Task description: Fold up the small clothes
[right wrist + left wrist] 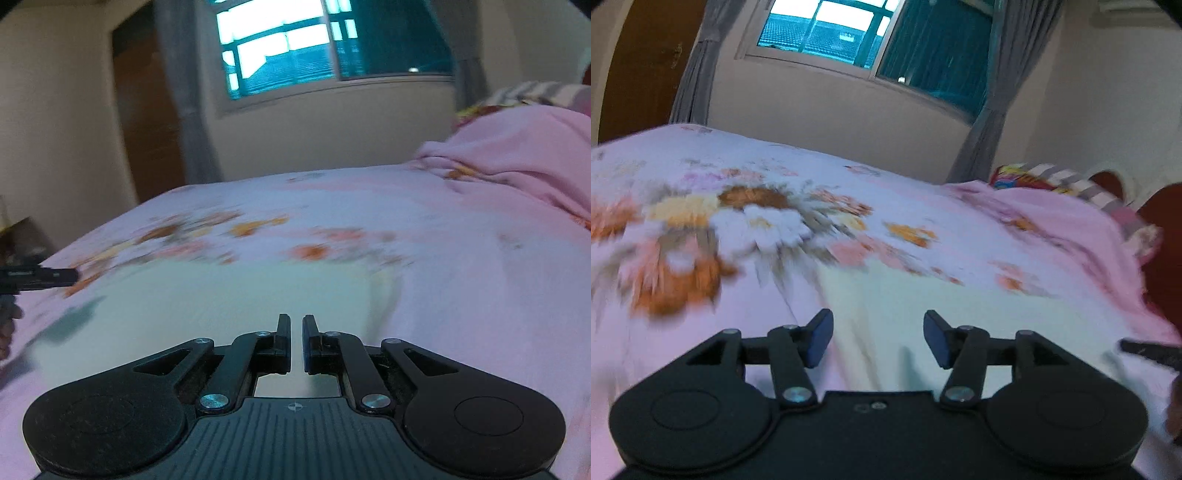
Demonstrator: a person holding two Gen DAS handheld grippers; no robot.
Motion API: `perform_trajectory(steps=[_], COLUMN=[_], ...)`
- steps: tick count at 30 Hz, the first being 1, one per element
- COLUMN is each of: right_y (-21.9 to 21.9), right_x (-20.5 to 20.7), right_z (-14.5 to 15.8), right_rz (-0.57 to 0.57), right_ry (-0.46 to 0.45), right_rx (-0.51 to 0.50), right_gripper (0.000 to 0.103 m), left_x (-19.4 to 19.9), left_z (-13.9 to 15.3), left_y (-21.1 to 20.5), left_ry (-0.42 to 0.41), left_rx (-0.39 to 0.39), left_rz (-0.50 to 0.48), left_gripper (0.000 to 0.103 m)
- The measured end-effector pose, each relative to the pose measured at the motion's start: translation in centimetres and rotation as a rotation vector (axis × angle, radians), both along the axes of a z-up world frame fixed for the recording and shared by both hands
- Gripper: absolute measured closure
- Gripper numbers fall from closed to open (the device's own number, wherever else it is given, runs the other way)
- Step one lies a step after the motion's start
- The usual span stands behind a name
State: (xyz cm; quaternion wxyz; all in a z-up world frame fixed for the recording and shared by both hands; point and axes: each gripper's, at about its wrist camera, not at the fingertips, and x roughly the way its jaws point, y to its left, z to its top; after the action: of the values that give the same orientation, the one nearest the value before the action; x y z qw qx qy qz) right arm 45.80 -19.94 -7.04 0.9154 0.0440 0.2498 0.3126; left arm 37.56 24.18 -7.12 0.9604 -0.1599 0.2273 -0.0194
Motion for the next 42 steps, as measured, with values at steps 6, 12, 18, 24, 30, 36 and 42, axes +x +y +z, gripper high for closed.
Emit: perform_trajectory(steps=[6, 12, 18, 24, 30, 36, 42], right_y=[3.6, 6.9, 13.5, 12.0, 12.7, 12.0, 12.3], right_x=[-3.5, -6.5, -7.4, -8.3, -7.5, -8.3, -8.4], right_z=[-4.1, 1.3, -3.2, -0.7, -2.7, -2.1, -1.8], right_rz=[-0.028, -0.008, 0.075, 0.059, 0.052, 0.058, 0.074], right_ry=[0.129, 0.033, 0.144, 0.103, 0.209, 0.185, 0.148], right_rx=[-0.104, -0.050, -0.170, -0.087, -0.109, -0.115, -0.079], right_gripper=[0.097, 0.097, 0.097, 0.096, 0.096, 0.096, 0.096], left_x=[-1.3, -3.1, 0.8, -0.7, -0.8, -2.1, -2.0], left_z=[-3.8, 2.2, -3.6, -2.2, -3.3, -2.9, -4.1], left_y=[-3.9, -7.8, -16.3, -16.3, -17.3, -17.6, -17.9], left_ry=[0.185, 0.048, 0.265, 0.227, 0.244, 0.225, 0.235], left_rx=[0.118, 0.099, 0.334, 0.271, 0.344, 0.349, 0.408], left_rz=[0.023, 0.016, -0.146, -0.076, -0.065, -0.056, -0.063], left_gripper=[0.045, 0.048, 0.044, 0.045, 0.045, 0.045, 0.043])
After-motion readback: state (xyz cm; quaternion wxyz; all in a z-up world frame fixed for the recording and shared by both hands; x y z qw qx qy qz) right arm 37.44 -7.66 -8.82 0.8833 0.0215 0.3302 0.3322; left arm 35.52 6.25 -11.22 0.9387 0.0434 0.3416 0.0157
